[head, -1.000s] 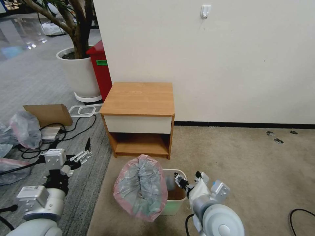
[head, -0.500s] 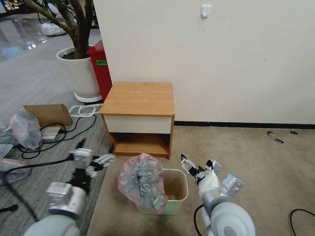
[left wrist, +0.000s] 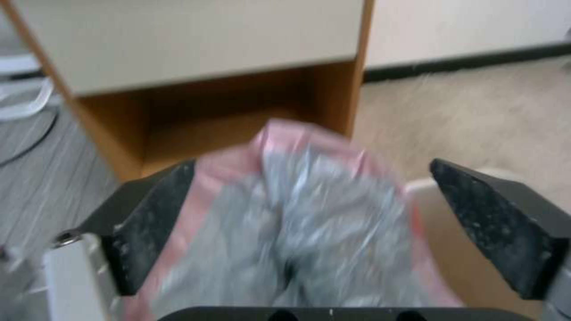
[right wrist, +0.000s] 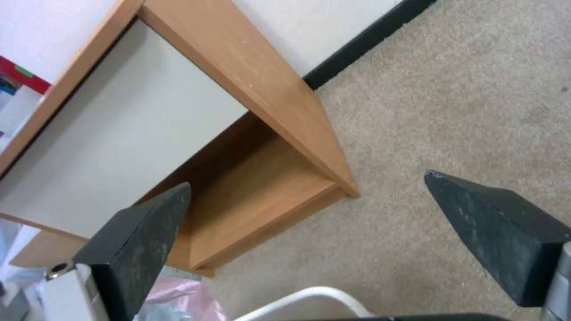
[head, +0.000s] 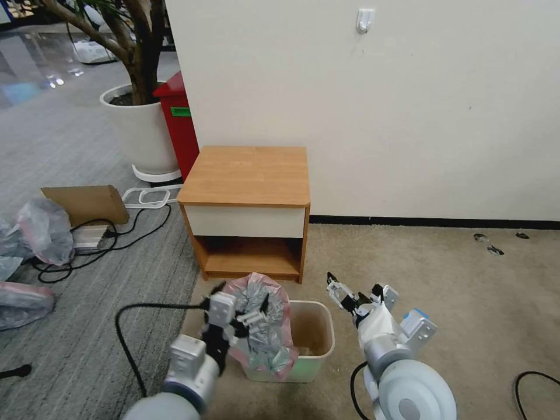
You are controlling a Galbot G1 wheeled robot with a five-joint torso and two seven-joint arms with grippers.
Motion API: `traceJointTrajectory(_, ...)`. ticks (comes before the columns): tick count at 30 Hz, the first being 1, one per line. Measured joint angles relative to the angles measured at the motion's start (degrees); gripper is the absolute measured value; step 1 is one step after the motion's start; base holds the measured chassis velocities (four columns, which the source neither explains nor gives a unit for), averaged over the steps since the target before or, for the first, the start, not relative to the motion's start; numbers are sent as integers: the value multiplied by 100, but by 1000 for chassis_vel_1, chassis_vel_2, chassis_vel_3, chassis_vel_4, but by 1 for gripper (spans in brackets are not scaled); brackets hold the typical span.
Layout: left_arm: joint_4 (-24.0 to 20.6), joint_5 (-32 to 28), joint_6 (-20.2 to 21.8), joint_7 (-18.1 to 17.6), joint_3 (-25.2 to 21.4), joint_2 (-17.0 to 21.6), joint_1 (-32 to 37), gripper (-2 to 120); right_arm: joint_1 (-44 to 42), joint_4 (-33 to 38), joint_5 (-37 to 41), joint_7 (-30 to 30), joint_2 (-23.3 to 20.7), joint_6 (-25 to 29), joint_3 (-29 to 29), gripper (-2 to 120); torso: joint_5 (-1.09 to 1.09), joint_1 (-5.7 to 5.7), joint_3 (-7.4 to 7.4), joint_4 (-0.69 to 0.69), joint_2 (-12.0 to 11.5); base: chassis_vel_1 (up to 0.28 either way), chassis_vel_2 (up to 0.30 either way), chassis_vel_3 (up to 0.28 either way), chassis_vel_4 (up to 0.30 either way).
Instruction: Pick up the garbage bag from the table and place it over the trash can.
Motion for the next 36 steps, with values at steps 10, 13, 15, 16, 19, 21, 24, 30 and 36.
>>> traceJointTrajectory(10, 258, -77, 605, -768, 31, -138, 1, 57, -62, -433, -238, -278, 43, 210, 73, 100, 0, 0, 0, 0, 0, 0, 0, 0, 0)
traceJointTrajectory(13, 327, -105, 635, -812, 21, -140, 0, 48, -63, -481, -242, -291, 57, 234, 80, 100, 0, 0, 0, 0, 0, 0, 0, 0, 0)
traceJointTrajectory(15, 382, -121, 648, -865, 14, -158, -3, 43, -62, -494, -242, -302, 62, 240, 79, 100, 0, 0, 0, 0, 0, 0, 0, 0, 0)
traceJointTrajectory(16, 417, -150, 656, -917, 10, -182, -4, 42, -59, -499, -245, -306, 64, 241, 78, 100, 0, 0, 0, 0, 0, 0, 0, 0, 0)
traceJointTrajectory(19, 460, -201, 660, -991, 1, -207, -10, 42, -55, -504, -262, -309, 65, 250, 80, 100, 0, 0, 0, 0, 0, 0, 0, 0, 0)
traceJointTrajectory(21, 528, -238, 660, -1041, -13, -216, -37, 42, -76, -506, -306, -317, 62, 263, 106, 100, 0, 0, 0, 0, 0, 0, 0, 0, 0)
traceJointTrajectory(24, 588, -251, 660, -1046, -17, -216, -73, 42, -111, -506, -343, -335, 57, 293, 137, 100, 0, 0, 0, 0, 0, 0, 0, 0, 0)
traceJointTrajectory(30, 772, -266, 647, -1046, 53, -257, -175, 42, -227, -505, -415, -418, 42, 374, 214, 100, 0, 0, 0, -1, 0, 0, 0, 0, 0)
traceJointTrajectory(36, 983, -276, 643, -1105, 139, -315, -246, 42, -252, -538, -452, -440, 50, 420, 215, 100, 0, 0, 0, 0, 0, 0, 0, 0, 0)
